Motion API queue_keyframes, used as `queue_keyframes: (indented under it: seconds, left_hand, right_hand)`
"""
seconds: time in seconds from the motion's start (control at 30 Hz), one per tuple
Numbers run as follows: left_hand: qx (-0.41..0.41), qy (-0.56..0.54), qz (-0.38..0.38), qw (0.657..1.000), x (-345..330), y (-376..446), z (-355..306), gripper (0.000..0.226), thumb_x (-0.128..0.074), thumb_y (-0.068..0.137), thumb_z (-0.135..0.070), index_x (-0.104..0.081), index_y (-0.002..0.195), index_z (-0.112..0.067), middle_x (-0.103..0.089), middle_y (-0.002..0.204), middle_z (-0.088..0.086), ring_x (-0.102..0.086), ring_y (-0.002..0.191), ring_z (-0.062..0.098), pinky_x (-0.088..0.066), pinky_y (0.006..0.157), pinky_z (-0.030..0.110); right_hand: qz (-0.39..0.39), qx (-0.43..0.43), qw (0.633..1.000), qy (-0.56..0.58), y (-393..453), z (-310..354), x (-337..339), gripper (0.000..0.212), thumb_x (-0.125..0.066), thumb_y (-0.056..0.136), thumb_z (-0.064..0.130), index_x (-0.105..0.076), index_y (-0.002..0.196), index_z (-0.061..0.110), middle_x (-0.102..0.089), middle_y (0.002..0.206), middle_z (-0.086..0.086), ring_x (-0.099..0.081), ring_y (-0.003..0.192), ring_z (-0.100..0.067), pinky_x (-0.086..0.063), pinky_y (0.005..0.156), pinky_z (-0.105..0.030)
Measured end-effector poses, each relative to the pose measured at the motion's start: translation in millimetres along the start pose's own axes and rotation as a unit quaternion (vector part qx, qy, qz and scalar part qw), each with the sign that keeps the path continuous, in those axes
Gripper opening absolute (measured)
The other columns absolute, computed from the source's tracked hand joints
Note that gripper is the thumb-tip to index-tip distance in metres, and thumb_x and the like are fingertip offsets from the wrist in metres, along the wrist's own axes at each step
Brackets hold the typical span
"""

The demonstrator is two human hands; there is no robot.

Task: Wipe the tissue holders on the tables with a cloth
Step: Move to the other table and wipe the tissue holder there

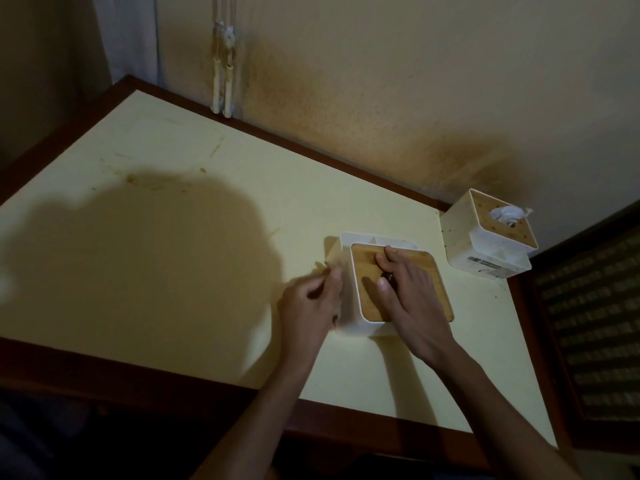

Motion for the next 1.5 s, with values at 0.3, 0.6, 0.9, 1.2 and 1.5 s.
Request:
queue_keyframes:
  seconds: [0.3,0.6,0.9,1.2,1.5]
  left_hand:
    - [0.076,-0.088,-0.010,0.993,-5,4,28,0.020,-0.072,0.081,-0.006,-0.074,0.082,-0.026,-0.074,0.081,-0.007,-0.070,0.074,0.011,-0.054,0.055,0.027]
    - [0.029,-0.039,-0.025,0.999,-12,84,6,0.016,-0.065,0.084,-0.001,-0.067,0.095,-0.013,-0.065,0.087,-0.003,-0.057,0.060,-0.006,-0.045,0.054,0.014]
    - [0.036,-0.017,0.029,0.999,-6,6,28,0.021,-0.069,0.083,-0.003,-0.074,0.098,-0.017,-0.068,0.098,-0.008,-0.065,0.077,0.000,-0.052,0.058,0.016]
    - [0.098,-0.150,0.086,0.980,13,0,31,0.027,-0.074,0.080,-0.006,-0.073,0.092,-0.030,-0.070,0.106,-0.011,-0.065,0.100,0.003,-0.051,0.074,0.018]
    - [0.126,-0.251,0.079,0.957,35,19,35,0.018,-0.068,0.083,-0.004,-0.068,0.101,-0.007,-0.071,0.099,0.007,-0.067,0.090,0.022,-0.052,0.066,0.026]
  right_hand:
    - [0.009,-0.004,1.000,-0.014,-1,3,-1,0.076,-0.016,0.085,0.071,-0.033,0.146,0.028,-0.022,0.155,0.015,-0.013,0.141,-0.002,-0.013,0.117,-0.040]
    - [0.006,-0.001,1.000,-0.026,2,2,-2,0.075,-0.021,0.085,0.070,-0.034,0.145,0.028,-0.023,0.156,0.013,-0.016,0.142,-0.004,-0.016,0.117,-0.042]
    - [-0.019,0.003,0.999,-0.040,1,-3,0,0.068,-0.033,0.086,0.068,-0.040,0.141,0.029,-0.028,0.153,0.013,-0.024,0.138,-0.006,-0.023,0.114,-0.043]
    - [0.009,0.044,0.998,-0.044,3,7,1,0.063,-0.038,0.087,0.064,-0.042,0.140,0.029,-0.029,0.151,0.015,-0.023,0.135,-0.001,-0.024,0.111,-0.031]
    - [-0.121,-0.142,0.982,-0.016,18,19,22,0.047,-0.051,0.092,0.034,-0.039,0.134,0.016,-0.041,0.134,-0.004,-0.040,0.122,-0.021,-0.038,0.097,-0.037]
Point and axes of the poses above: each hand's wrist, its own y-axis towards the middle knuckle, its own x-axis out of the back of the hand, z = x × y, the point moved 10 cm from there along y, towards the middle knuckle
